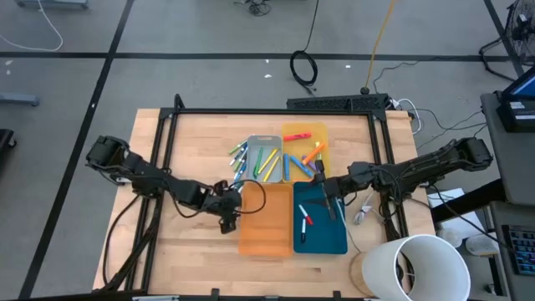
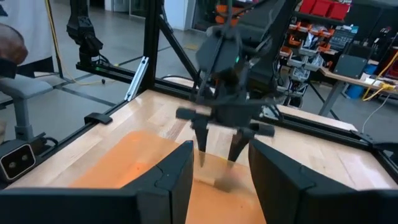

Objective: Pick & Place Markers
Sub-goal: Adjust the bins

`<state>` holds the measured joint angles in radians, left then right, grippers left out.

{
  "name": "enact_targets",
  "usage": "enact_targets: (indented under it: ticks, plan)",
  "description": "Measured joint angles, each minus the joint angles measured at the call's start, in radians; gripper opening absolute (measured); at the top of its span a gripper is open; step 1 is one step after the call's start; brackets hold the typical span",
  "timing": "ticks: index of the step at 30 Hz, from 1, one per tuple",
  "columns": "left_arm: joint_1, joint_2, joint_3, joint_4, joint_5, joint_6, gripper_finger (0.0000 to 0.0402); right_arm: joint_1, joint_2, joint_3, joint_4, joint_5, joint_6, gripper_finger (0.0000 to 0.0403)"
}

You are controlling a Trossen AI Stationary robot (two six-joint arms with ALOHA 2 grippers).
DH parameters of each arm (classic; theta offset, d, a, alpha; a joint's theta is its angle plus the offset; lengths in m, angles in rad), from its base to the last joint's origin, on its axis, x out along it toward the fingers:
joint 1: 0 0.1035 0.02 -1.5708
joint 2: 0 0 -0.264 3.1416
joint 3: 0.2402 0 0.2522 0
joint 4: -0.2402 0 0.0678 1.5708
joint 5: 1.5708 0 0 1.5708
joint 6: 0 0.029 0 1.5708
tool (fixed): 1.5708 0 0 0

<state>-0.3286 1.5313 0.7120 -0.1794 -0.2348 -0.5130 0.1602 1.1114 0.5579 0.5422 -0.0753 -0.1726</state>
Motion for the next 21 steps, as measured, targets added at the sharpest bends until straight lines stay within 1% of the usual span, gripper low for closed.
enact_targets:
  ticks: [3,7,10,13,18,21]
  plan:
    - [0.001,0.037,0.0,0.015,-0.012,0.094,0.0246,-0.004,0.0,0.0,0.008,0.0,0.003,0.0141]
    - [0.002,0.095,0.001,0.067,-0.021,0.17,0.0246,-0.01,0.0,0.0,0.007,0.0,0.003,0.0141]
    - [0.011,0.132,0.002,0.099,-0.047,0.217,0.0246,-0.015,0.0,0.0,0.006,0.0,0.003,0.0141]
    - [0.022,0.14,0.004,0.06,-0.058,0.188,0.0246,-0.015,0.0,0.0,0.002,0.0,0.01,0.0141]
    - [0.028,0.121,0.006,-0.095,-0.046,0.038,0.0246,-0.015,0.0,0.0,-0.001,0.0,0.008,0.0141]
    - [0.027,0.111,0.004,-0.142,-0.046,-0.007,0.0246,-0.015,0.0,0.0,-0.002,0.0,0.008,0.0141]
